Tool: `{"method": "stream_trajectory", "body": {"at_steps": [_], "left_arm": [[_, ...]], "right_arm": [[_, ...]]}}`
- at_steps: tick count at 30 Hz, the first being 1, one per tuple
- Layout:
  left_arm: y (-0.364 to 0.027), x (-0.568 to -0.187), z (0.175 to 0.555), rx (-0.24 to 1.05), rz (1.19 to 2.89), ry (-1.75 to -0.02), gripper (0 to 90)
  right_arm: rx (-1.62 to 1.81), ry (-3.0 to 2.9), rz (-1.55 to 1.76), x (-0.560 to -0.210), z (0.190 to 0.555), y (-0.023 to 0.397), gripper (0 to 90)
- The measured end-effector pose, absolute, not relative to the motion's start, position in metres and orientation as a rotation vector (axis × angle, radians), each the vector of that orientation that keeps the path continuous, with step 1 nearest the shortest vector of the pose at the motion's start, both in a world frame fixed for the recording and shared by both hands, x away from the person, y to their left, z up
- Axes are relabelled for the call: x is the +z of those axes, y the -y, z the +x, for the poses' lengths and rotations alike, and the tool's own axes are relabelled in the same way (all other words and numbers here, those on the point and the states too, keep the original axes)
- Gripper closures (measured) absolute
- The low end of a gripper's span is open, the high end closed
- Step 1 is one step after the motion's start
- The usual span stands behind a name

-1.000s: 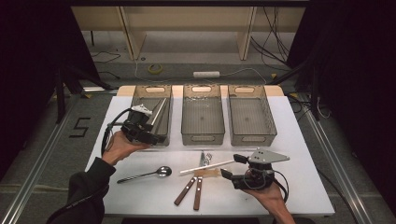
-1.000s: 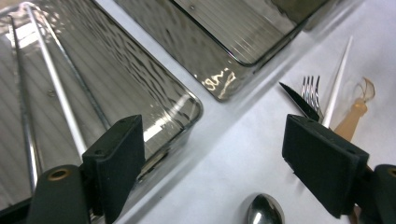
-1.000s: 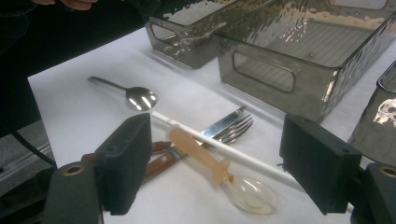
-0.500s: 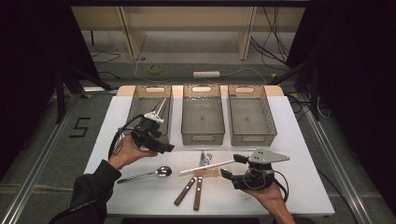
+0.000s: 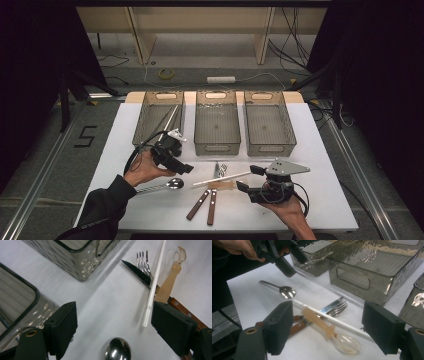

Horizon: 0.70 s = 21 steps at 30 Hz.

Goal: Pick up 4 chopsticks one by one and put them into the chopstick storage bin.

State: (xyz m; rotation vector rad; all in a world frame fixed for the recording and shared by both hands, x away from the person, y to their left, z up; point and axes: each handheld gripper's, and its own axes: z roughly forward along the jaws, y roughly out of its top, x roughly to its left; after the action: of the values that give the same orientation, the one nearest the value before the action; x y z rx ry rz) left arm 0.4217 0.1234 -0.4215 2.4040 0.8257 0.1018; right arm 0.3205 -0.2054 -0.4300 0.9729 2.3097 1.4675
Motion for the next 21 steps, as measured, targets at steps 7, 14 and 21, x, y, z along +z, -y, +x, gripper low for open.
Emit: {"method": "stream_trajectory", "body": {"at_steps": [7,14,21], "left_arm": [[-0.116,-0.428,0.419,0.082,2.461,-0.772,24.4],[-0.110,-0.433,0.415,0.053,2.485,-0.733,32.0],[-0.102,-0.441,0.411,0.016,2.515,-0.693,39.0]], "right_arm": [[1.468,-2.310,0.972,-0.430,0.320,0.205,26.3],[1.470,-2.310,0.969,-0.430,0.321,0.205,26.3],[1.463,-2.313,0.973,-0.430,0.321,0.205,26.3]]}}
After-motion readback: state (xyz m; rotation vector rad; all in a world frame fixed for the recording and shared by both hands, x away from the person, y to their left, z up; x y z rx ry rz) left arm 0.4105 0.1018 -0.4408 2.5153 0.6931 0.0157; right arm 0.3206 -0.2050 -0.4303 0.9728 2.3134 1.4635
